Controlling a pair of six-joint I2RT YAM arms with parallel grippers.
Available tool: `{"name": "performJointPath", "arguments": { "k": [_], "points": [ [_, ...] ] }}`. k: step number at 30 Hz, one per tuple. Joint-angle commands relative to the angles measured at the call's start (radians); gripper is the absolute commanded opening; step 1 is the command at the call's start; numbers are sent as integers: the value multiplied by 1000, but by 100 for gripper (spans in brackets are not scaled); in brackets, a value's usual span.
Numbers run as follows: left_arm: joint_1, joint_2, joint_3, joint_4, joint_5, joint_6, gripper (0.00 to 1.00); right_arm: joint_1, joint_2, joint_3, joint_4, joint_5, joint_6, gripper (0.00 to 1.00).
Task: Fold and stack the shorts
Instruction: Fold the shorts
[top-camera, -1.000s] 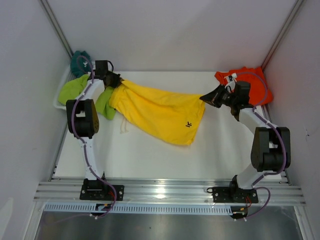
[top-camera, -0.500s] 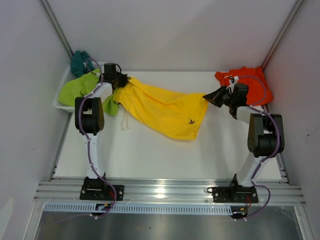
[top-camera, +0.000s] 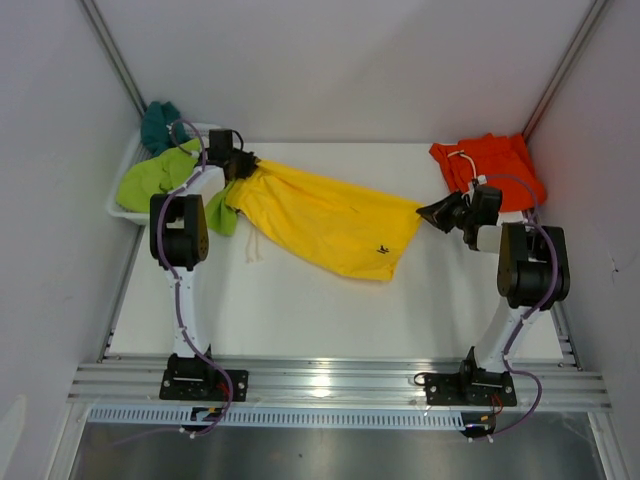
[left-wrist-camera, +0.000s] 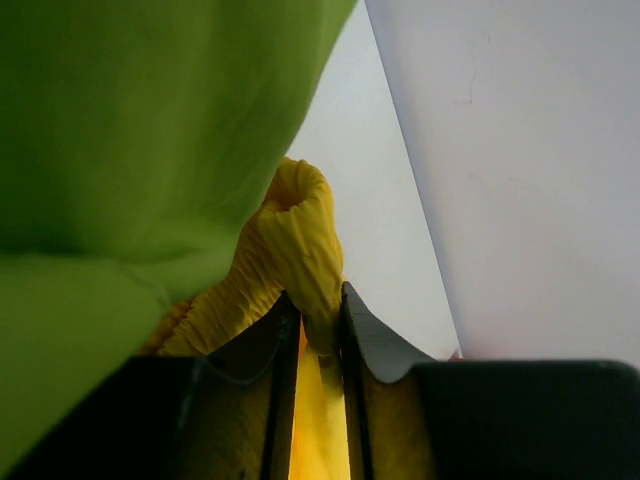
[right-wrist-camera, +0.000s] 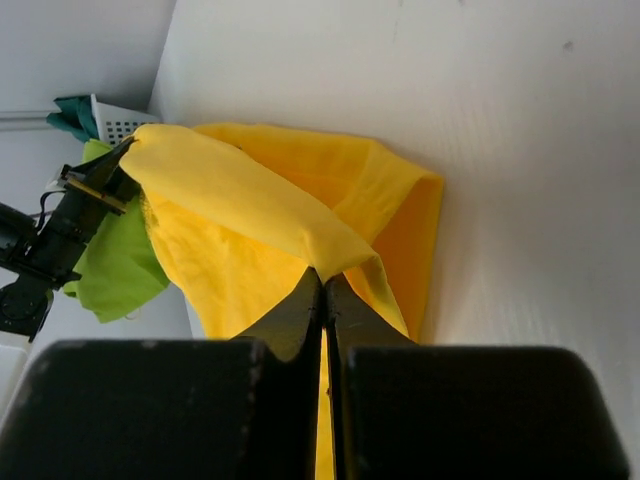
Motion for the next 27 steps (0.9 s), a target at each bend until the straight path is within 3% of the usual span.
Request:
{"name": "performJointPath", "arguments": {
  "k": [1,3,4,5,6,7,12,14,16,17,27],
  "points": [
    [11,-35,5,-19,-34,-21,25,-18,62,47,69,-4,12,0],
    [11,-39,6,-16,-37,-16,30,-16,79,76,45,-7,0,0],
    [11,-41,9,-16,-39,-11,34,-18,83,110,26,-5,-20,7],
    [11,-47,11,-13,-40,-7,39,-16,86,128,-22,2,-34,31],
    [11,-50,11,-12,-33,-4,48,-16,88,144,-43,18,-44,42],
    [10,-52,12,-12,-30,2,53,-21,83,164,-60,24,-64,48],
    [-6,-102,49,-70,-54,56,99,-28,-5,184,-173,82,-121,78],
    [-15,-127,46,-78,-45,88,99,-21,-41,188,-256,110,-170,91],
    [-24,-170,39,-84,-37,130,99,-15,-94,182,-308,137,-201,93],
    [-27,-185,28,-88,-37,145,99,-8,-114,157,-325,134,-221,99],
    [-121,-423,-107,-96,-56,364,99,33,-263,-100,-297,-45,-239,99]
  ]
}}
